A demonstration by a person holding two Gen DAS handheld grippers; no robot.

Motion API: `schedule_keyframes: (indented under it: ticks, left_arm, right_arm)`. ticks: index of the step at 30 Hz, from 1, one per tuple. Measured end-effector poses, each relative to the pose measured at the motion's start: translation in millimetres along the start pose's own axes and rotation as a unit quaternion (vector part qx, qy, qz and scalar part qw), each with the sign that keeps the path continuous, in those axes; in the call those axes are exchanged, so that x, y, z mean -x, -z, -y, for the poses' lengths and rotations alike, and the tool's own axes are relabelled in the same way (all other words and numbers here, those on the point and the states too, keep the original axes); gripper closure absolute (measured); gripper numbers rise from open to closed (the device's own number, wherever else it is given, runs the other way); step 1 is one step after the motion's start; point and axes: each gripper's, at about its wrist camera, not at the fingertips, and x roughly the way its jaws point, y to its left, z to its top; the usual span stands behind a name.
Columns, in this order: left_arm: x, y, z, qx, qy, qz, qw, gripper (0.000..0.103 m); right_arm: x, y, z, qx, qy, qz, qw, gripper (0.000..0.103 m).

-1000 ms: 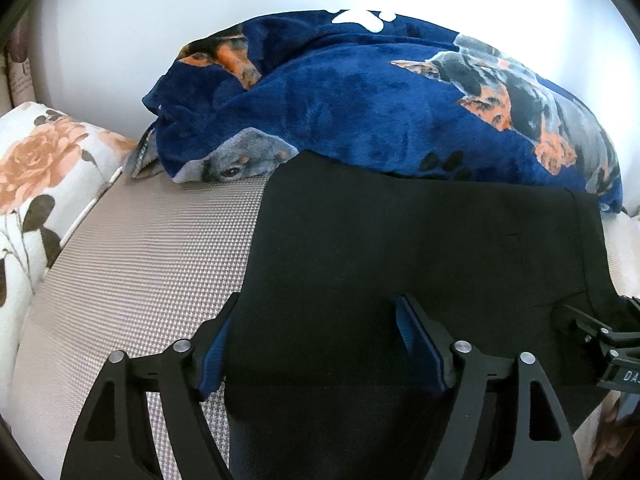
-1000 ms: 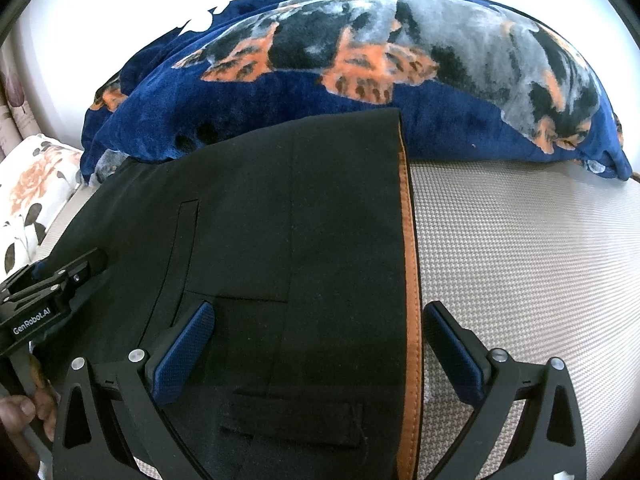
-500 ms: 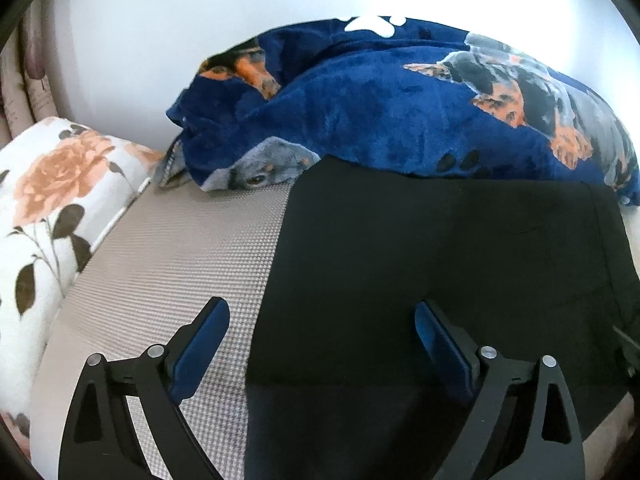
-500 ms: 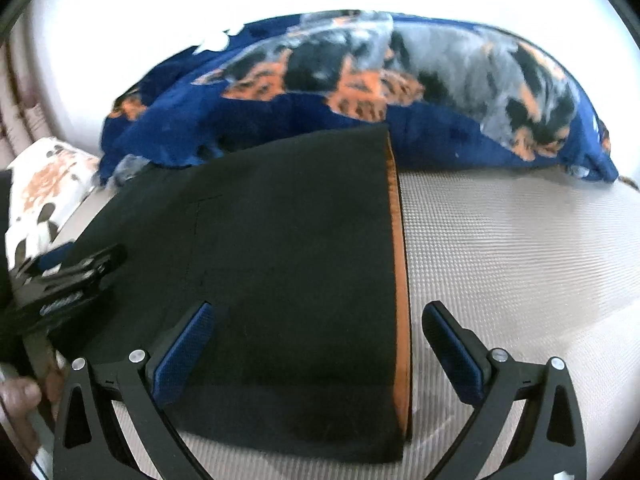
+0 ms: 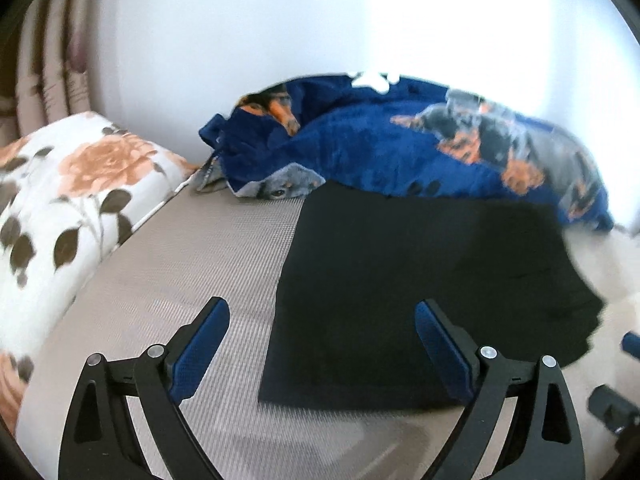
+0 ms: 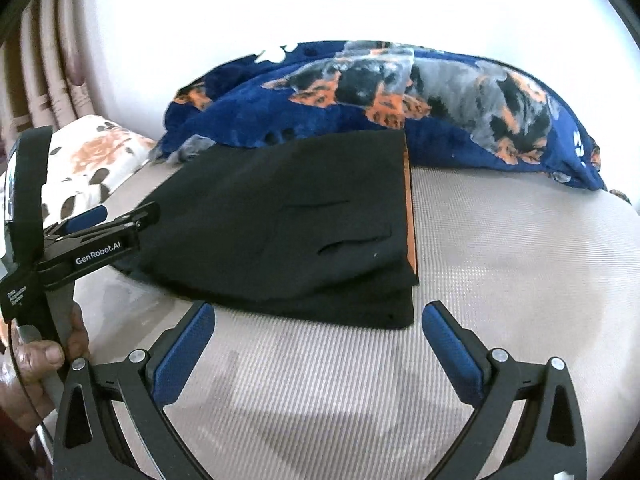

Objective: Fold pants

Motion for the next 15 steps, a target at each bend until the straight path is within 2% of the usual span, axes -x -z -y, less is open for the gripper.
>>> schedule_keyframes:
  ticks: [5,8,12,15]
  left_arm:
    - [49,4,-1,0.018,0.006,0.027,0.9995,0.009]
    - [82,2,6,-0.002,-0.018,0.054,0.9983,0.008]
    - [126,-3,19,-0.038,-0.039,0.085,0.9949,0.001]
    - [155,-7,26,-0.052,-0.053,0.101,0.9921,0.000]
  right_arm:
    - [39,7,-10,0.009,-0.014,0.022,1.000,0.000]
    - [58,10,-17,0.017,-0.019,0.034,0.999,0.000]
    - [80,11,-24,0.028,-0.021,0.043,0.998,0.000]
    - [97,12,-27,0.029,-0.019,0.056,0.998,0.000]
